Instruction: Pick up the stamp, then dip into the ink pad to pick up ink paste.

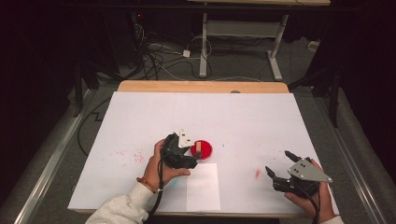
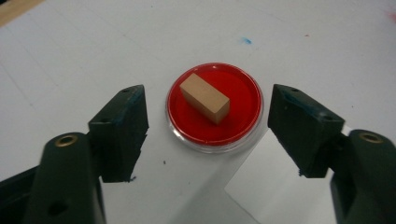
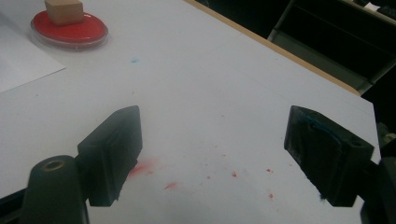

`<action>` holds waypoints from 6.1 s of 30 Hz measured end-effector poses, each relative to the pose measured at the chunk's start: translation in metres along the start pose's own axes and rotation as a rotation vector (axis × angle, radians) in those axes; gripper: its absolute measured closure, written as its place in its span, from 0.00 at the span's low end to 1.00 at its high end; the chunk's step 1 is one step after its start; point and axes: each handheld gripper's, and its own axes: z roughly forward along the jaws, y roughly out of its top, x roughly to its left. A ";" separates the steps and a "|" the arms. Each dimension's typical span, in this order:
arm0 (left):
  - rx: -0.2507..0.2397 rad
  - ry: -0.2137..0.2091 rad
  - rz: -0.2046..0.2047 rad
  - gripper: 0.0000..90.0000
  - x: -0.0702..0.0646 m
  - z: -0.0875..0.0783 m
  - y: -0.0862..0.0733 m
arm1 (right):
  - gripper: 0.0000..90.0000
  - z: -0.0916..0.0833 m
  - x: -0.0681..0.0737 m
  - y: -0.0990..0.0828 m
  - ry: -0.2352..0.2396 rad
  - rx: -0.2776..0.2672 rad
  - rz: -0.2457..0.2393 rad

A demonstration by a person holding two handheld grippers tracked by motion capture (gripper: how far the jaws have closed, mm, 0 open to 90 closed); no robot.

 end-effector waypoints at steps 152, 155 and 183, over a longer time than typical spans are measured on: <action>0.056 -0.148 0.081 0.82 0.009 0.057 0.014 | 0.22 0.008 0.007 -0.004 0.081 0.065 -0.049; 0.060 -0.142 0.089 0.82 0.008 0.058 0.014 | 0.22 0.009 0.007 -0.005 0.085 0.067 -0.054; 0.065 -0.139 0.093 0.82 0.007 0.058 0.014 | 0.22 0.009 0.009 -0.005 0.088 0.085 -0.062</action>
